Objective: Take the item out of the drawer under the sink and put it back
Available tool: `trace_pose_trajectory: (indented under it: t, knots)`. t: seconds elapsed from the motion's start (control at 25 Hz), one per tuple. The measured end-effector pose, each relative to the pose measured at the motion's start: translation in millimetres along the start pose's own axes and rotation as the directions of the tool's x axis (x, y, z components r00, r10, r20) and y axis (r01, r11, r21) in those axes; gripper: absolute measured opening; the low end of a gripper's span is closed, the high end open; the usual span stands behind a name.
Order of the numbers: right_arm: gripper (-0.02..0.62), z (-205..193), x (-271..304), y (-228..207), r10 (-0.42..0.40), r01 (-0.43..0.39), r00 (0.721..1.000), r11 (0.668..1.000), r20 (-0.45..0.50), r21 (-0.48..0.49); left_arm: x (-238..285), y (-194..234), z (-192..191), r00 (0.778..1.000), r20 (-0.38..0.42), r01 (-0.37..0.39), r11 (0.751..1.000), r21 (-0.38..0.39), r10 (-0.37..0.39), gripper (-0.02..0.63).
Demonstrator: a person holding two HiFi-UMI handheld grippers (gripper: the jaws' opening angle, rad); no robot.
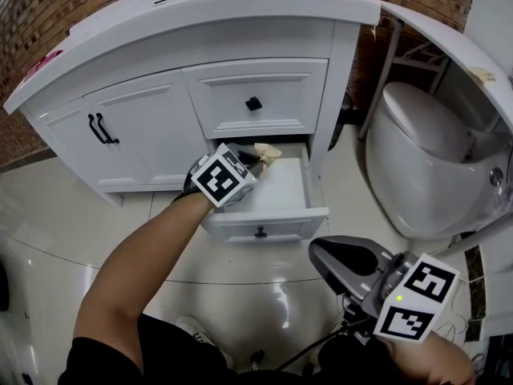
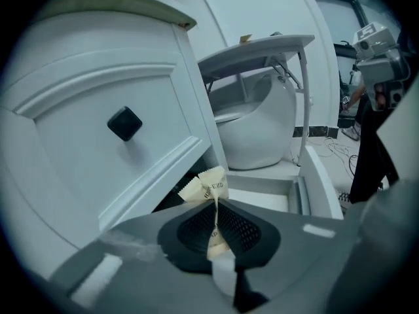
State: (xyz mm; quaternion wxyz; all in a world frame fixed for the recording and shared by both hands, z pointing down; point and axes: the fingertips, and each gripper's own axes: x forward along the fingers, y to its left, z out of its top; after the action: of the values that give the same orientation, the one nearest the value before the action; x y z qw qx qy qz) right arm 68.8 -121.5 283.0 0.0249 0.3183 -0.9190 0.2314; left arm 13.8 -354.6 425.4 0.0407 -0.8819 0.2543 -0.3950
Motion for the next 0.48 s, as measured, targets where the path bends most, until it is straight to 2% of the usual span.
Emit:
trace_pose_trajectory:
  t: [0.16, 0.48]
  knots:
    - [0.003, 3.4, -2.7, -8.6, -0.011, 0.011, 1.000, 1.000, 0.010, 0.015, 22.0, 2.8, -12.7, 0.999, -0.050, 0.019, 1.000, 0.006, -0.019, 0.019]
    - [0.003, 8.6, -6.6, -9.9, 0.004, -0.005, 0.999, 0.999, 0.032, 0.048, 49.7, 0.8, -32.6, 0.994, -0.101, 0.047, 0.999, 0.012, -0.046, 0.023]
